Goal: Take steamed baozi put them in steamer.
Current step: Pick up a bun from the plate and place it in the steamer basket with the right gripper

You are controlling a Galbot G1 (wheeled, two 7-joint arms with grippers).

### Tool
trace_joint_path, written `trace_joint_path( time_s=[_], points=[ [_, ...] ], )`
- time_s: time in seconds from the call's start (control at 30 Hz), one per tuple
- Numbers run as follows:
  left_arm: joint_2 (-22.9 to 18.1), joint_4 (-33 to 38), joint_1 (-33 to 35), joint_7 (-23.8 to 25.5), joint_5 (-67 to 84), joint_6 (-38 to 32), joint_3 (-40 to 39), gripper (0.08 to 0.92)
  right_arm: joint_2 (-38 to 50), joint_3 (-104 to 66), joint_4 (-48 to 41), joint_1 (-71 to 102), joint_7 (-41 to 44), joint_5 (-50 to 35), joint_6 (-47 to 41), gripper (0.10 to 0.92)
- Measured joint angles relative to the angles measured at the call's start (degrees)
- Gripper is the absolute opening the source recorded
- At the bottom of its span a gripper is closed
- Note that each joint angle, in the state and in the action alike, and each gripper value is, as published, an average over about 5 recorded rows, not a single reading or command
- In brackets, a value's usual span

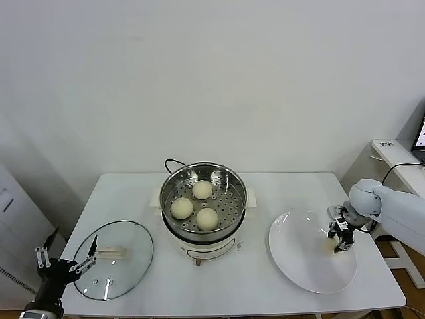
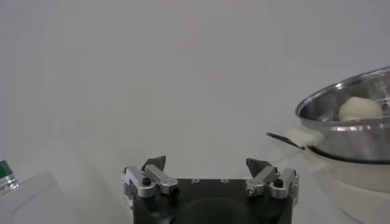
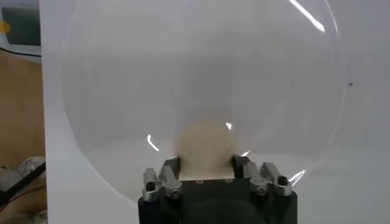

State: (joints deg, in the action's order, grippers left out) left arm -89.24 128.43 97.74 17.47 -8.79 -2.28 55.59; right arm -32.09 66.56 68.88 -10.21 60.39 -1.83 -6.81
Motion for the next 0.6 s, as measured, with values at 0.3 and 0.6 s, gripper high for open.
trace_joint_path(
  time_s=[0.3,0.6],
  points=[
    [0.1,0.5,-0.4,0.0,0.0,0.2,0.0,0.823,-3.7,2.9,0.4,-11.3,1.9,-8.4,-1.6,0.400],
    [-0.3,0.6,-1.0,0.0,-0.1,0.4,-0.5,0.823,-12.9,6.8,0.9,-25.5,3.6,-22.6,-6.3,0.399]
  ],
)
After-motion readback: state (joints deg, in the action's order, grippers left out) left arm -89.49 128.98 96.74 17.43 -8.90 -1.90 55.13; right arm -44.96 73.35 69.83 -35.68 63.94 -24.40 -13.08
